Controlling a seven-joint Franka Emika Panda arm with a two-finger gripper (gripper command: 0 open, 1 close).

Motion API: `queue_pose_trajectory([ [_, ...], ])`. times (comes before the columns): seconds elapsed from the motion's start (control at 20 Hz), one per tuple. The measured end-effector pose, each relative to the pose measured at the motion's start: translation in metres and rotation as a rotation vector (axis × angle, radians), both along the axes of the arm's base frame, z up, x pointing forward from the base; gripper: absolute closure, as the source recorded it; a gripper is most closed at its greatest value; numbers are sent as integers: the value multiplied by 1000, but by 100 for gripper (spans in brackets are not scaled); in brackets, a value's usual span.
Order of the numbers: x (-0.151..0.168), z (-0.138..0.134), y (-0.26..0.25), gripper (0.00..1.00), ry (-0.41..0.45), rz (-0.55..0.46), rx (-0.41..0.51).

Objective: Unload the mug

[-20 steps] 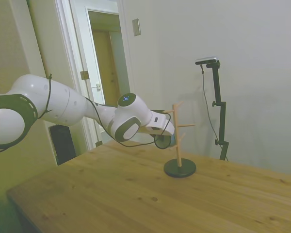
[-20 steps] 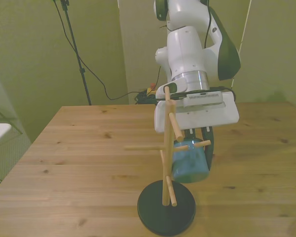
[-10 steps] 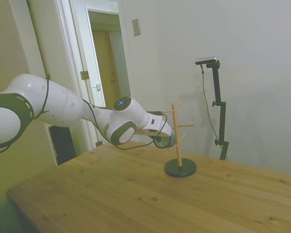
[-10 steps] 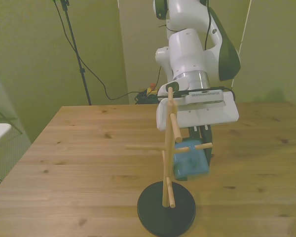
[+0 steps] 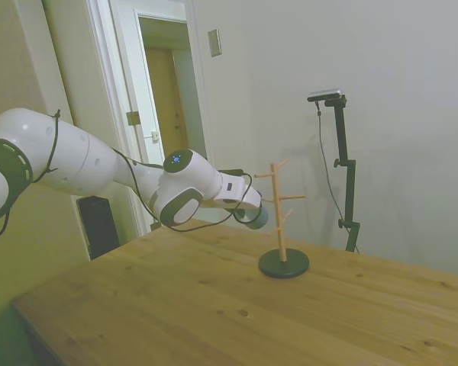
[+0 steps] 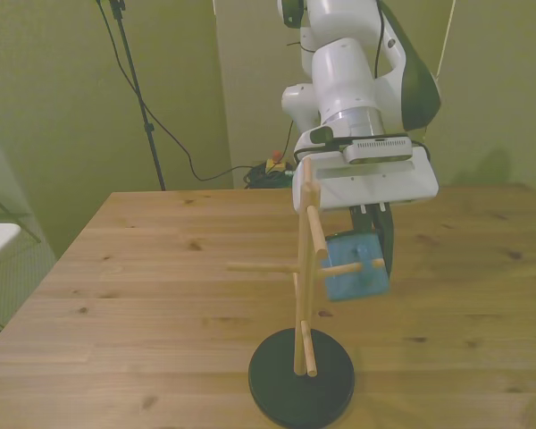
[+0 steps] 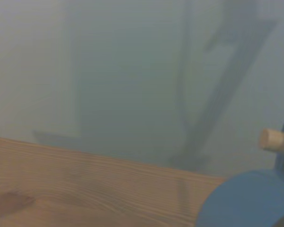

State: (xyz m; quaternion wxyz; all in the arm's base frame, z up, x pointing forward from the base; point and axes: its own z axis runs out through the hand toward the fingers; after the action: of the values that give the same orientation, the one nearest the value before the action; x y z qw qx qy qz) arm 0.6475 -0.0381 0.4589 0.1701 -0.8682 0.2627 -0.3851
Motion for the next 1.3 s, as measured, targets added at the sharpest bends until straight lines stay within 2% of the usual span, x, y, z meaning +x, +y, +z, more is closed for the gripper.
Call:
queue_pose_trajectory([
  [0.45,-2,6,28,100,-11,63,-16],
  [0.75,-8,-5,77,100,20,146,-58],
  [1.0,-52,9,144,100,64,193,-73],
  [1.3,-104,3,148,100,186,139,-51],
])
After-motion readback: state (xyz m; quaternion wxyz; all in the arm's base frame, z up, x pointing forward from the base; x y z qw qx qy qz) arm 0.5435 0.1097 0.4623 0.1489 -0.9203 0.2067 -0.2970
